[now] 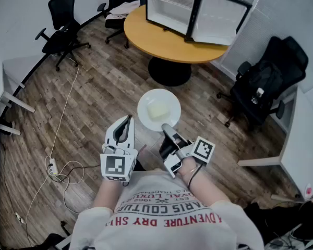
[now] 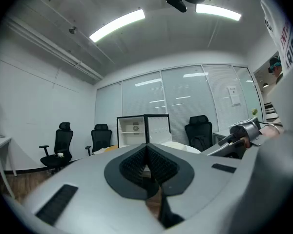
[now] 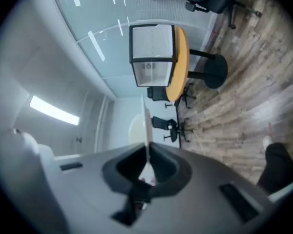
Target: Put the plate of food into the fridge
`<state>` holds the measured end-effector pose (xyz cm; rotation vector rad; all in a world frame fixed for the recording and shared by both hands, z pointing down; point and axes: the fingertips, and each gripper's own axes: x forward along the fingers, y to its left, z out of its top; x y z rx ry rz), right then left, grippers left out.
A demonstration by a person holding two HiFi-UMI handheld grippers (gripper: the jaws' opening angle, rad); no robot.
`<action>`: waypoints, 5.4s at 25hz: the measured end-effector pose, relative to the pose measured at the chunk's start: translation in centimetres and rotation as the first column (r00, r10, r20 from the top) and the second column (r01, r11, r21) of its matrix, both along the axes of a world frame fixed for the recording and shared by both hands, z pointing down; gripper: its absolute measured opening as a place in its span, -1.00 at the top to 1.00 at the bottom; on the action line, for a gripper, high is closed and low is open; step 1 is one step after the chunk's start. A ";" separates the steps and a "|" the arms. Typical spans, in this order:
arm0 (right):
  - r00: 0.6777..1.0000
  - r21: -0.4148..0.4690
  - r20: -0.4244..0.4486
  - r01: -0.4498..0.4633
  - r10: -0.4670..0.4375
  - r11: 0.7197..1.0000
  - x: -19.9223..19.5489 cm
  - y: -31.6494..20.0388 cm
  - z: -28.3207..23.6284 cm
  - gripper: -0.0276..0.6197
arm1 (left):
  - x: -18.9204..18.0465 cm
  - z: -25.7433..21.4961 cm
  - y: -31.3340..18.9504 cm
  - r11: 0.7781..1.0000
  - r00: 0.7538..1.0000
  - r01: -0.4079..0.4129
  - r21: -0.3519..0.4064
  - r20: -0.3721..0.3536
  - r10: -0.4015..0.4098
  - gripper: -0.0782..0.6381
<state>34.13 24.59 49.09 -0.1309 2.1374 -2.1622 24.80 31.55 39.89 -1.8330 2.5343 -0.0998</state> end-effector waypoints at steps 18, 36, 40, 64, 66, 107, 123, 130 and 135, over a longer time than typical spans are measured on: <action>0.999 -0.023 -0.037 -0.029 0.028 0.999 -1.2 -0.9 1.2 0.80 | -1.5 0.7 -1.7 0.999 0.999 -0.041 0.003 -0.009 0.041 0.71; 0.988 -0.062 -0.057 -0.145 0.141 0.988 -17.8 -3.5 1.2 0.80 | -19.5 0.6 -5.0 0.990 0.990 -0.141 -0.020 -0.006 0.141 0.71; 0.985 -0.064 -0.076 -0.161 0.156 0.985 -21.8 -4.0 1.0 0.80 | -23.9 0.8 -5.3 0.989 0.988 -0.146 -0.026 -0.047 0.145 0.71; 0.998 -0.068 -0.054 -0.041 0.037 0.997 -30.9 -22.8 0.8 0.80 | -30.6 1.0 -22.6 0.999 0.999 -0.036 -0.035 0.006 0.036 0.71; 0.998 -0.069 -0.060 -0.025 0.021 0.997 -31.0 -25.3 0.9 0.80 | -30.9 1.1 -25.0 0.999 1.000 -0.018 -0.032 0.001 0.018 0.71; 0.847 -0.067 -0.095 -0.530 0.524 0.845 -47.4 -53.7 1.6 0.79 | -50.8 2.0 -59.7 0.851 0.853 -0.521 -0.073 -0.016 0.521 0.71; 0.715 -0.012 -0.091 -0.697 0.694 0.717 -48.1 -59.9 -0.1 0.79 | -51.6 2.7 -66.5 0.745 0.747 -0.665 -0.052 -0.039 0.664 0.71; 0.692 -0.029 -0.087 -0.720 0.716 0.693 -48.4 -62.7 -0.5 0.79 | -51.6 3.0 -68.1 0.741 0.743 -0.669 -0.048 -0.046 0.668 0.71; 0.680 -0.040 -0.103 -0.732 0.726 0.680 -49.0 -63.8 -0.2 0.79 | -52.0 3.3 -68.7 0.743 0.745 -0.667 -0.054 -0.053 0.665 0.71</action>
